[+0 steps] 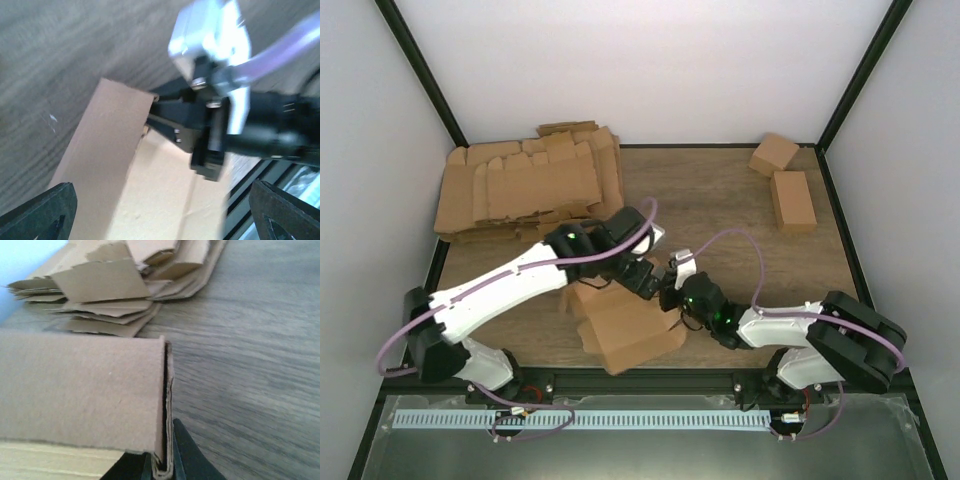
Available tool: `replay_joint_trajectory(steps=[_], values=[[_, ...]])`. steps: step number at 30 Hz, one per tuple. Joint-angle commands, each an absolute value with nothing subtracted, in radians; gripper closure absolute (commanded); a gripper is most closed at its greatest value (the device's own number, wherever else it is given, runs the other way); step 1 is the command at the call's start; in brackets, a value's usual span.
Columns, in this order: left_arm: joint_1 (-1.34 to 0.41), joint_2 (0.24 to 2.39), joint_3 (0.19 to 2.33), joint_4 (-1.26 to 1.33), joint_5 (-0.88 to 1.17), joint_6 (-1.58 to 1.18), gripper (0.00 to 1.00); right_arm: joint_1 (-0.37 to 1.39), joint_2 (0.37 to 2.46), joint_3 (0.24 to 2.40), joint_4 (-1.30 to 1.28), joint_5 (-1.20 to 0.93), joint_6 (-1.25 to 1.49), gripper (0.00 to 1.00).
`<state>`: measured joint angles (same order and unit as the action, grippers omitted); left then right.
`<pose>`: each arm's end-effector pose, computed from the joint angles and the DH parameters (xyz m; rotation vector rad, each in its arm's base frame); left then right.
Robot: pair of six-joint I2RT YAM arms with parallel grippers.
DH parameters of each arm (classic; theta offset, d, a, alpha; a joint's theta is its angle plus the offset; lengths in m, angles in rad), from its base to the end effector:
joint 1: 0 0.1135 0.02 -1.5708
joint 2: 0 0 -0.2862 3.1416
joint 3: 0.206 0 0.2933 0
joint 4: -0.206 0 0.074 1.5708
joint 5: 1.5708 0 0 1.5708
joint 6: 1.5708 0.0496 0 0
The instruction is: Fold the paper box
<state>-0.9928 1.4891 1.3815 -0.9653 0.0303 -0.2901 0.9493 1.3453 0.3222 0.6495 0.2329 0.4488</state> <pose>0.1886 -0.2919 0.3190 0.9479 2.5554 -0.4477 0.1668 0.2133 0.1340 -0.3395 1.9702 0.6963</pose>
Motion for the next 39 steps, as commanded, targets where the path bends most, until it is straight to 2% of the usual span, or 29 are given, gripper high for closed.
replay_joint_trajectory(steps=[1, 9, 16, 22, 28, 36, 39], values=[[-0.961, 1.368, 1.463, -0.975, -0.004, -0.365, 0.03, 0.901, 1.315, 0.365, 0.420, 0.283, 0.575, 0.99], [-0.861, 1.178, 1.461, -0.963, -0.058, -0.412, 0.00, 0.807, 1.263, 0.414, 0.242, 0.202, 0.682, 0.99], [-0.755, 1.094, 1.346, -0.982, -0.055, -0.468, 0.00, 0.734, 1.188, 0.451, 0.119, 0.117, 0.787, 0.99], [-0.584, 0.997, 1.292, -0.952, 0.076, -0.476, 0.00, 0.664, 1.104, 0.435, 0.077, 0.069, 0.894, 0.99], [-0.581, 0.963, 1.213, -0.817, 0.333, -0.517, 0.00, 0.661, 1.072, 0.424, 0.134, 0.140, 0.971, 0.99], [-0.583, 0.951, 1.090, -0.744, 0.436, -0.560, 0.00, 0.662, 1.064, 0.420, 0.200, 0.178, 0.962, 0.99], [-0.587, 0.955, 1.021, -0.677, 0.471, -0.595, 0.09, 0.663, 1.071, 0.420, 0.206, 0.177, 0.960, 0.99]])
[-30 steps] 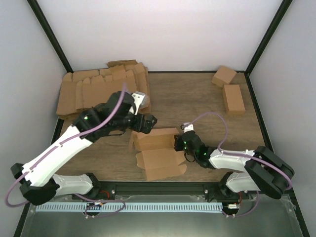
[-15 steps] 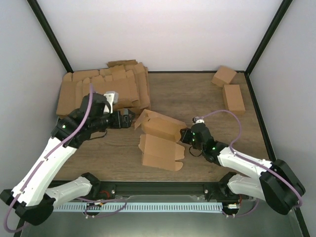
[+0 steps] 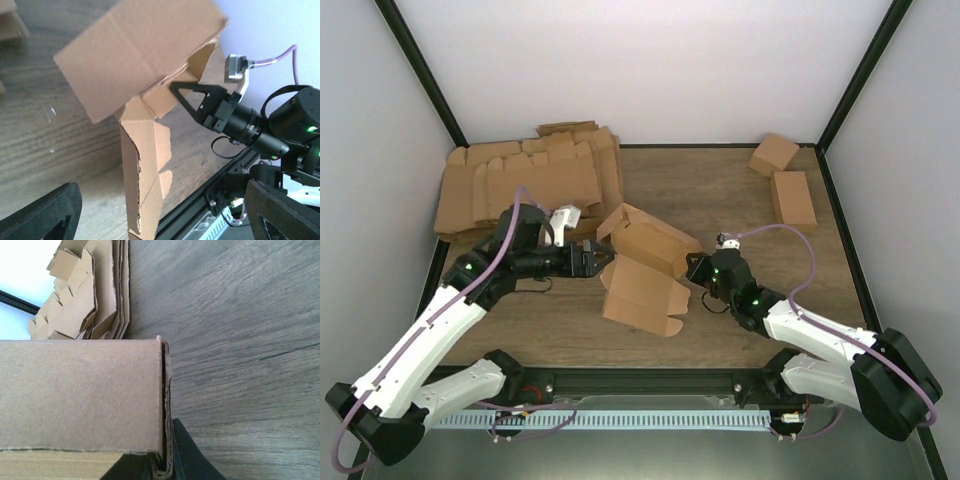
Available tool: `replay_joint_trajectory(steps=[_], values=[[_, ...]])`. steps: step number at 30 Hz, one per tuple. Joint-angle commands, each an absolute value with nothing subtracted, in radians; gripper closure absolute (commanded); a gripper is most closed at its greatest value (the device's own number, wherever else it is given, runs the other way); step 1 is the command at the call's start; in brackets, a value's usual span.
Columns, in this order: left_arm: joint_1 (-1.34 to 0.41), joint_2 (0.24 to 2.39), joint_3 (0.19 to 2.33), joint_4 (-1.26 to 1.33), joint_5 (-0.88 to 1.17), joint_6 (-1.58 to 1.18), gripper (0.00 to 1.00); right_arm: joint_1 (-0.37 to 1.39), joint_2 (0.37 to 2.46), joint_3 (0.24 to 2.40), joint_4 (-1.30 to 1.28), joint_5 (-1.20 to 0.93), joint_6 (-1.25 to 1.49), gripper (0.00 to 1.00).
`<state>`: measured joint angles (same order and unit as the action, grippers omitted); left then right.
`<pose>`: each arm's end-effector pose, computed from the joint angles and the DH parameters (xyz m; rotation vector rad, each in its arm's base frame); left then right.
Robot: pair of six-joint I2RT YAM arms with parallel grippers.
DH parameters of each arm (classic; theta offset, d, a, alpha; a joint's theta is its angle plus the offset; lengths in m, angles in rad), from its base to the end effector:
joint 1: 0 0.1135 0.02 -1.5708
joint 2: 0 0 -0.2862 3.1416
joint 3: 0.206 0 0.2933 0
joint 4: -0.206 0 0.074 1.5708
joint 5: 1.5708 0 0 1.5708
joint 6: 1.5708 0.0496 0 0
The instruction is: Fold the paper box
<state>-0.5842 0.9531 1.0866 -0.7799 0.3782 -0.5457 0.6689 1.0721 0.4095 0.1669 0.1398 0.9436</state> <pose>0.1790 -0.1403 0.3722 0.2701 2.3526 -1.0098 0.2041 0.1525 0.1770 0.3870 2.1380 0.8287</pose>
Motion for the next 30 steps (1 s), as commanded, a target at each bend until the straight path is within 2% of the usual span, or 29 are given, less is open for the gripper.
replay_joint_trajectory(steps=[1, 8, 14, 18, 21, 25, 27, 30], values=[[-0.587, 0.957, 1.010, -0.669, 0.471, -0.598, 0.11, 0.662, 1.073, 0.419, 0.207, 0.178, 0.960, 0.99], [-0.596, 0.994, 0.953, -0.671, 0.465, -0.587, 0.24, 0.663, 1.066, 0.408, 0.221, 0.177, 0.950, 0.99], [-0.627, 1.007, 0.903, -0.615, 0.464, -0.600, 0.48, 0.662, 1.069, 0.408, 0.213, 0.179, 0.952, 0.99], [-0.652, 1.032, 0.879, -0.590, 0.476, -0.602, 0.72, 0.662, 1.077, 0.400, 0.221, 0.179, 0.966, 0.99], [-0.668, 1.037, 0.870, -0.575, 0.460, -0.609, 0.79, 0.663, 1.088, 0.391, 0.231, 0.178, 0.982, 0.99], [-0.682, 1.034, 0.902, -0.597, 0.409, -0.596, 0.96, 0.663, 1.106, 0.383, 0.241, 0.171, 1.006, 0.99], [-0.684, 1.042, 0.917, -0.608, 0.401, -0.585, 0.96, 0.660, 1.113, 0.374, 0.257, 0.164, 1.016, 0.94], [-0.691, 1.058, 0.932, -0.623, 0.394, -0.576, 0.96, 0.663, 1.126, 0.353, 0.293, 0.137, 1.023, 0.78]])
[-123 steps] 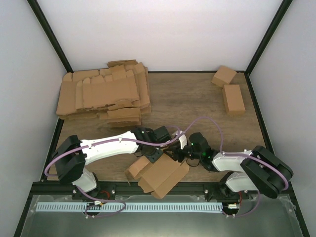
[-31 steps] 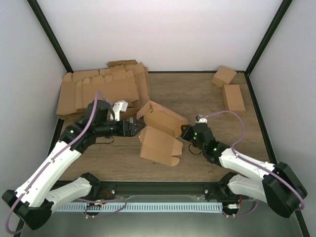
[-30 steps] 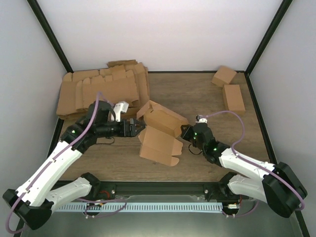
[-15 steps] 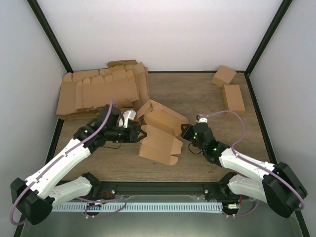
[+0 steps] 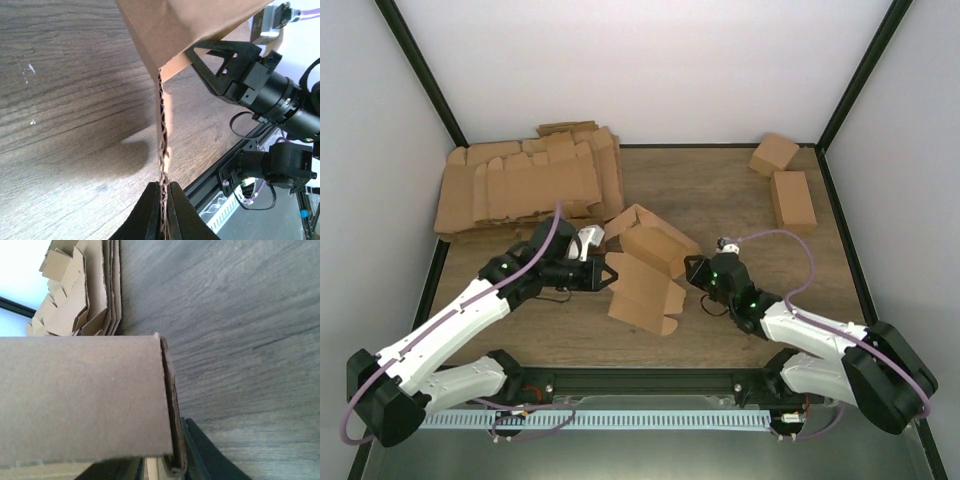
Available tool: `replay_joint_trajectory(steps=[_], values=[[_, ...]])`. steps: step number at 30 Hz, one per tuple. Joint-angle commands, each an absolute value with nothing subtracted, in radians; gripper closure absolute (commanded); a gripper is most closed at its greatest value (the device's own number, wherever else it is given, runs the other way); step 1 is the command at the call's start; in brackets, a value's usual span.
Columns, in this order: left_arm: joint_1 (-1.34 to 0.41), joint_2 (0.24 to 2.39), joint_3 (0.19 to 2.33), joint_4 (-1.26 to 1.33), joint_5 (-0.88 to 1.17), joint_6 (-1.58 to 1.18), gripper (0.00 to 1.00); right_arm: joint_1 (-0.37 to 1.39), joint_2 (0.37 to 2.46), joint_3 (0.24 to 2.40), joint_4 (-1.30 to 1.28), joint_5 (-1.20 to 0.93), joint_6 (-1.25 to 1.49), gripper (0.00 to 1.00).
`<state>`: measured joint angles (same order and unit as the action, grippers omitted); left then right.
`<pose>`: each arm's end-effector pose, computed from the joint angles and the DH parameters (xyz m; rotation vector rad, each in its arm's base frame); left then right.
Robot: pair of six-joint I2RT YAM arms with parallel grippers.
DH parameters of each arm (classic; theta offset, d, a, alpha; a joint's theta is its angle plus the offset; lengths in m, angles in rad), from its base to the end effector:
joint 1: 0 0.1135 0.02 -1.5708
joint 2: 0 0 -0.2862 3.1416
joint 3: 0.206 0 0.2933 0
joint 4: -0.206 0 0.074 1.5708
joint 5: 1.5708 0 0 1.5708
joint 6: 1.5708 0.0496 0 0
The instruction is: Fold the paper box
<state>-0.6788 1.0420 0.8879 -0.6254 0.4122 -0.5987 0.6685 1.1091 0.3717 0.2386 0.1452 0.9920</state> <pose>0.1848 -0.1746 0.2919 0.3231 2.5272 -1.0580 0.2033 0.1515 0.1622 0.4440 2.1361 0.8487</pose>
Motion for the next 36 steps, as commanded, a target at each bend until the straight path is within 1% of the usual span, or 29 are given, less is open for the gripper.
replay_joint_trajectory(steps=[1, 2, 5, 8, 11, 14, 16, 17, 20, 22, 27, 30, 32, 34, 36], values=[[-0.695, 1.063, 0.936, -0.629, 0.390, -0.573, 0.96, 0.662, 1.131, 0.348, 0.299, 0.128, 1.027, 0.72], [-0.696, 1.069, 0.943, -0.638, 0.383, -0.566, 0.96, 0.662, 1.137, 0.343, 0.304, 0.118, 1.030, 0.70], [-0.701, 1.096, 0.982, -0.700, 0.356, -0.530, 0.96, 0.663, 1.155, 0.331, 0.310, 0.069, 1.039, 0.60], [-0.701, 1.137, 1.050, -0.794, 0.314, -0.485, 0.96, 0.663, 1.159, 0.291, 0.362, -0.033, 1.038, 0.42], [-0.701, 1.174, 1.100, -0.866, 0.283, -0.455, 0.96, 0.663, 1.152, 0.228, 0.473, -0.173, 1.034, 0.28], [-0.700, 1.210, 1.149, -0.930, 0.261, -0.430, 0.96, 0.664, 1.139, 0.217, 0.453, -0.282, 1.003, 0.17], [-0.700, 1.234, 1.179, -0.979, 0.237, -0.419, 0.96, 0.664, 1.113, 0.208, 0.430, -0.361, 0.980, 0.03], [-0.701, 1.245, 1.194, -1.000, 0.225, -0.410, 0.96, 0.664, 1.095, 0.198, 0.427, -0.399, 0.967, 0.01], [-0.700, 1.271, 1.228, -1.062, 0.185, -0.393, 0.96, 0.664, 1.011, 0.172, 0.371, -0.458, 0.942, 0.00], [-0.700, 1.280, 1.238, -1.081, 0.169, -0.388, 0.96, 0.665, 0.932, 0.179, 0.291, -0.457, 0.915, 0.00], [-0.702, 1.287, 1.226, -1.082, 0.189, -0.378, 0.96, 0.647, 0.841, 0.256, 0.110, -0.452, 0.828, 0.00], [-0.708, 1.295, 1.215, -1.084, 0.188, -0.362, 0.96, 0.575, 0.840, 0.261, 0.163, -0.573, 0.854, 0.02], [-0.722, 1.299, 1.215, -1.082, 0.170, -0.357, 0.96, 0.529, 0.851, 0.264, 0.203, -0.652, 0.873, 0.05], [-0.744, 1.301, 1.217, -1.080, 0.151, -0.357, 0.96, 0.506, 0.861, 0.290, 0.200, -0.671, 0.867, 0.08], [-0.766, 1.309, 1.213, -1.078, 0.130, -0.360, 0.96, 0.494, 0.875, 0.324, 0.174, -0.674, 0.848, 0.09]])
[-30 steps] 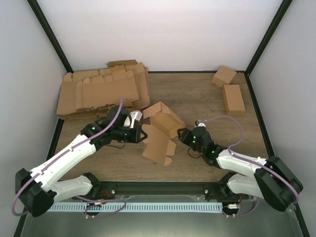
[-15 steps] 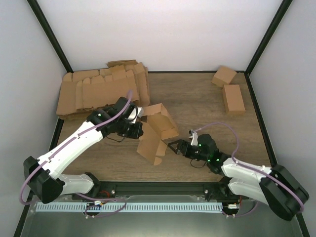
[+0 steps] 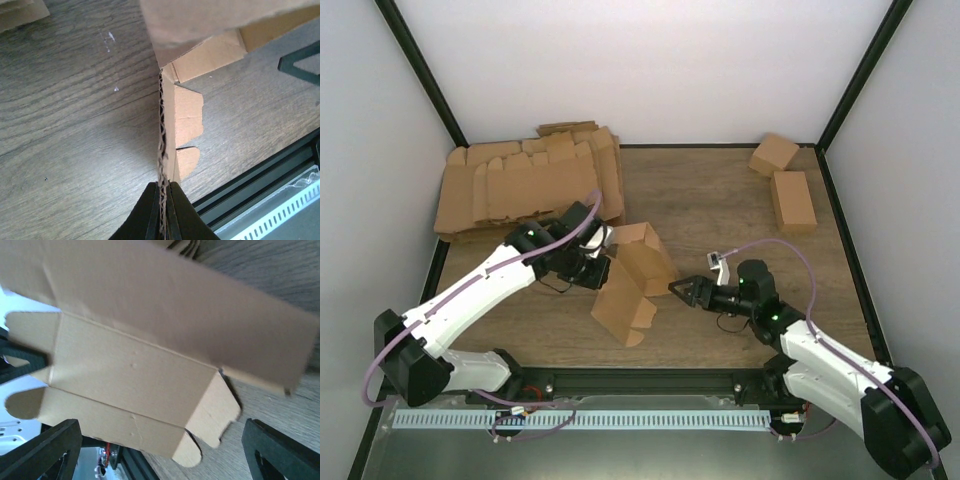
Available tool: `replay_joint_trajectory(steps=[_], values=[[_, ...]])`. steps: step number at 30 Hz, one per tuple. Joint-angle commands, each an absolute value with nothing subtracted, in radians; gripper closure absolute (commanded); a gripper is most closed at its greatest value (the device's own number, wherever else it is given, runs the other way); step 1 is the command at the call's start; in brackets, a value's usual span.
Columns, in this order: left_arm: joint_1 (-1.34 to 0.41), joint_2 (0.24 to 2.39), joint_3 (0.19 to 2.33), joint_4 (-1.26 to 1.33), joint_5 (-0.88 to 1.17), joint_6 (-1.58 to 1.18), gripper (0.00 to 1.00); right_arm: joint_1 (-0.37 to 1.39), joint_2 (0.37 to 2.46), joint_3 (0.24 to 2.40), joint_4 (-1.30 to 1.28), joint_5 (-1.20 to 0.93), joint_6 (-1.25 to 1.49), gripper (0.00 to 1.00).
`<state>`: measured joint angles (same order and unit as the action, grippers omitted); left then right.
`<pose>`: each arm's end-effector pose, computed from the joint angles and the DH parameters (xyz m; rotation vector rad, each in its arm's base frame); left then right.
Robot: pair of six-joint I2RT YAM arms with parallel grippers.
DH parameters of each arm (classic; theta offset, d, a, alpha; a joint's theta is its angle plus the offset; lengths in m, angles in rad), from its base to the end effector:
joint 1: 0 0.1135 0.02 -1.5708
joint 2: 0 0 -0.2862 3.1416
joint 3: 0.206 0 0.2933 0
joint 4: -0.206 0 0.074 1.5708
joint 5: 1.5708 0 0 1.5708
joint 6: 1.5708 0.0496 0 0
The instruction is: Fold the paper box
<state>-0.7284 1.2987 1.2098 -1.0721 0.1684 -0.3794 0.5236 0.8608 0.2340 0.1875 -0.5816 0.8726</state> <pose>0.2059 -0.1948 0.3107 0.5414 2.7844 -0.5136 0.1645 0.1264 0.1616 -0.0300 2.2554 1.4125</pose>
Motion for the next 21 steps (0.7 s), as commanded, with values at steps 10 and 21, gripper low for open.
replay_joint_trajectory(steps=[10, 21], values=[[-0.850, 1.354, 1.201, -1.039, 0.100, -0.368, 0.91, 0.491, 0.966, 0.439, 0.112, -0.662, 0.791, 0.19], [-0.851, 1.395, 1.263, -1.082, 0.085, -0.344, 0.95, 0.489, 0.986, 0.520, -0.032, -0.559, 0.671, 0.24]])
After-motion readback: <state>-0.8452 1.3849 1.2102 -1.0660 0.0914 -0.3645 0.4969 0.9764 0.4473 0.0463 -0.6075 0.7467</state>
